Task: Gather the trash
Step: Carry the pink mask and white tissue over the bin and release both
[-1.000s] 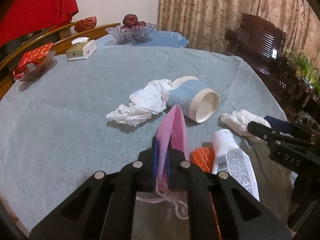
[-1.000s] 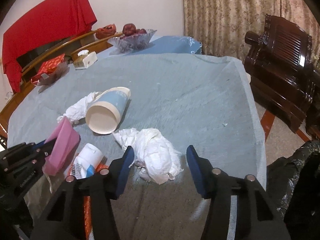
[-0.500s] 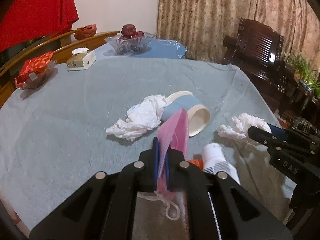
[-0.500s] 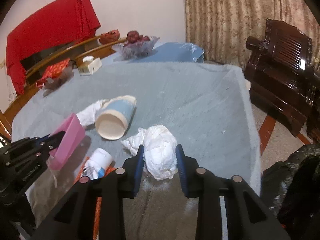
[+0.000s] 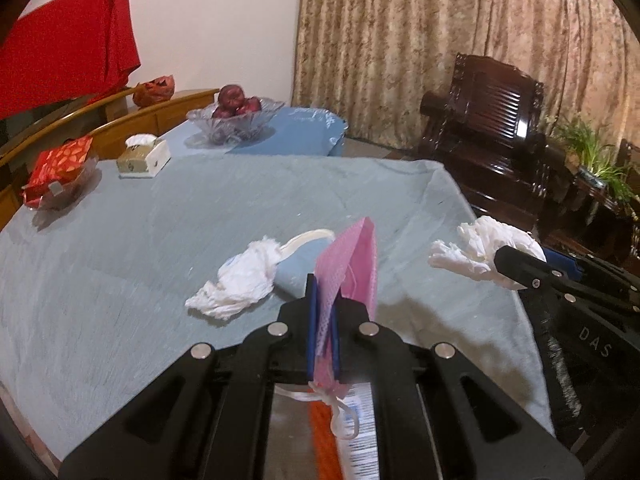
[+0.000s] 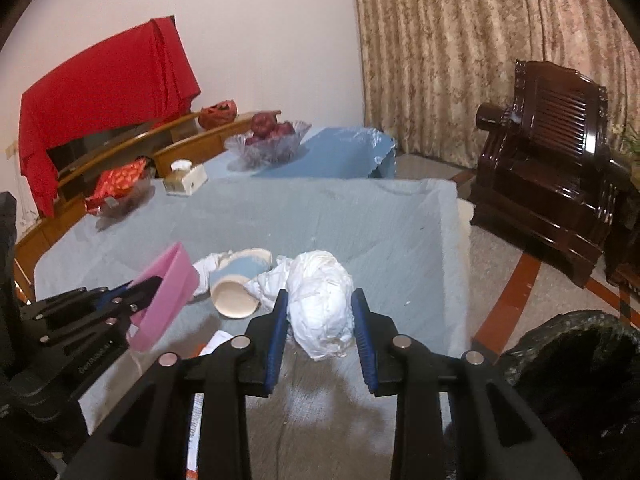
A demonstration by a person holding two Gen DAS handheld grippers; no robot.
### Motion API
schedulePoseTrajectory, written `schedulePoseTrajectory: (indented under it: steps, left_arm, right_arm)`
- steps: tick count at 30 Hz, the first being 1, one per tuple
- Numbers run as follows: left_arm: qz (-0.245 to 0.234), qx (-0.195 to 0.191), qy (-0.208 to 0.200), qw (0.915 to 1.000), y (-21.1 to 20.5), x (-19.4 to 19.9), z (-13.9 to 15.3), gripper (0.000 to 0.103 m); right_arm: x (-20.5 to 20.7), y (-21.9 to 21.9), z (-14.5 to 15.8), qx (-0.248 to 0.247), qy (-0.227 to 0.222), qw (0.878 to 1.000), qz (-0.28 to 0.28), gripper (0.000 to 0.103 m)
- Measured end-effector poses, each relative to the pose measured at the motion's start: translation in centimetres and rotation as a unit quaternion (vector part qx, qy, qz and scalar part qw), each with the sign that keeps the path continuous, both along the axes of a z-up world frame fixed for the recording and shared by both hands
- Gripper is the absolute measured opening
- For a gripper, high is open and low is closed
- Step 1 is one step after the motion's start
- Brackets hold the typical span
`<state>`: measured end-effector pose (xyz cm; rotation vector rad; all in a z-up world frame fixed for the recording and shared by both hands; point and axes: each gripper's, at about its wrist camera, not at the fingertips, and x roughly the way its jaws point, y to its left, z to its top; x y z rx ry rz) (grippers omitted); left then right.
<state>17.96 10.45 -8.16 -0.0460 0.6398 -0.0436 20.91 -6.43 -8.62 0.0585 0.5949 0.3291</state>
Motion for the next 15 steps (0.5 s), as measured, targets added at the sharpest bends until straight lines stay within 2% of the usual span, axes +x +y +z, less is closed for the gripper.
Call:
schedulePoseTrajectory:
  steps: [15]
  left_arm:
    - [-0.035, -0.009, -0.02, 0.9991, -3.9, -1.2, 2.4, 0.005]
  right_arm:
    - [-2.2, -3.6, 2.6, 0.013, -0.029, 0.999, -0.024, 0.031]
